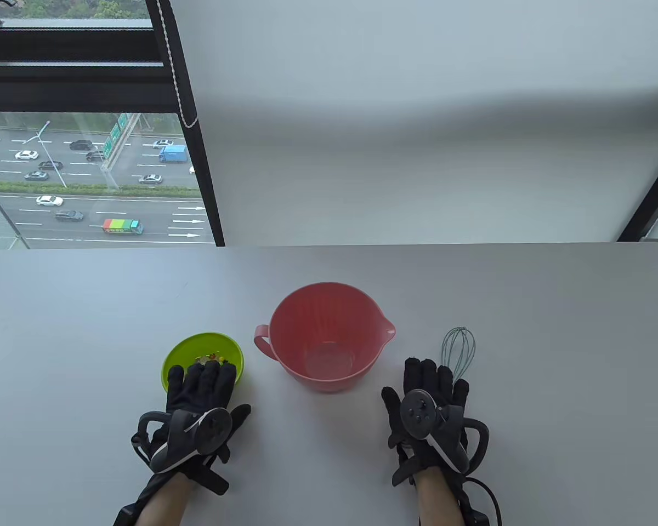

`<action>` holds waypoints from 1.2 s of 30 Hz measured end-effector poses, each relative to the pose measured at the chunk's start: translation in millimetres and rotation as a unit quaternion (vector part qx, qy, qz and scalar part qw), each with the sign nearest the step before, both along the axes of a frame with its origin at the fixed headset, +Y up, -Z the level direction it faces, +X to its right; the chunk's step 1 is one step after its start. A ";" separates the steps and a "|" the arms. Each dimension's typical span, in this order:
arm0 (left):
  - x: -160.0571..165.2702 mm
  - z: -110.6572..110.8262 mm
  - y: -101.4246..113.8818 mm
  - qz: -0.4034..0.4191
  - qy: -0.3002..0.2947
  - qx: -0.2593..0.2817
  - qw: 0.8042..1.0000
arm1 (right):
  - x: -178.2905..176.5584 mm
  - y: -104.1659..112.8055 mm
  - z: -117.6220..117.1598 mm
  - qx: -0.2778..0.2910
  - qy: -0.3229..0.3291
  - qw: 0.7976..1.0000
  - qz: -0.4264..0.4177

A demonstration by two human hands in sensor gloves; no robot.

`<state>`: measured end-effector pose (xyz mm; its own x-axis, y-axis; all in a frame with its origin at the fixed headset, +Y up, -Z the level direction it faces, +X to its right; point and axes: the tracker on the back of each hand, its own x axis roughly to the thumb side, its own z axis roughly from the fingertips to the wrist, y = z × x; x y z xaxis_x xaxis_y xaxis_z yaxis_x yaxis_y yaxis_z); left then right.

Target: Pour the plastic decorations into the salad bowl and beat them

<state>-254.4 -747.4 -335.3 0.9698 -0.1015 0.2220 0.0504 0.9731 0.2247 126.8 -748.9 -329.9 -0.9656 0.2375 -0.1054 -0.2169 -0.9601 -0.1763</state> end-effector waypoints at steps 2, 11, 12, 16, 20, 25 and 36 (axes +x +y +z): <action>2.4 0.0 0.3 -0.010 -0.001 0.002 1.000 | 0.5 -0.1 0.3 0.001 -0.002 1.000 -0.001; 5.6 -1.1 0.0 -0.030 0.006 0.002 1.000 | -0.4 -1.2 -1.1 -0.011 -0.003 1.000 -0.002; 6.6 -1.5 0.0 -0.035 0.008 -0.003 0.999 | 0.0 -1.8 -2.1 -0.015 -0.005 1.000 -0.002; 8.7 -1.5 -0.4 -0.050 0.011 -0.006 0.999 | 2.9 -1.9 -1.1 -0.014 -0.006 1.000 -0.018; 10.6 -3.1 -0.2 -0.071 0.022 0.013 0.997 | 3.3 -1.4 -1.1 -0.009 -0.007 1.000 -0.016; 13.4 -4.9 1.0 -0.094 0.033 0.057 0.993 | 5.9 -0.4 0.3 -0.002 -0.011 1.000 -0.023; 1.6 9.8 27.2 -0.064 0.051 0.142 0.986 | 3.4 -0.1 1.0 0.002 -0.009 1.000 -0.018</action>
<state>-252.7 -720.3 -325.5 0.9607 -0.2690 0.0685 0.2057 0.8556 0.4750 130.2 -749.0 -329.0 -0.9547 0.2717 -0.1214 -0.2473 -0.9512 -0.1847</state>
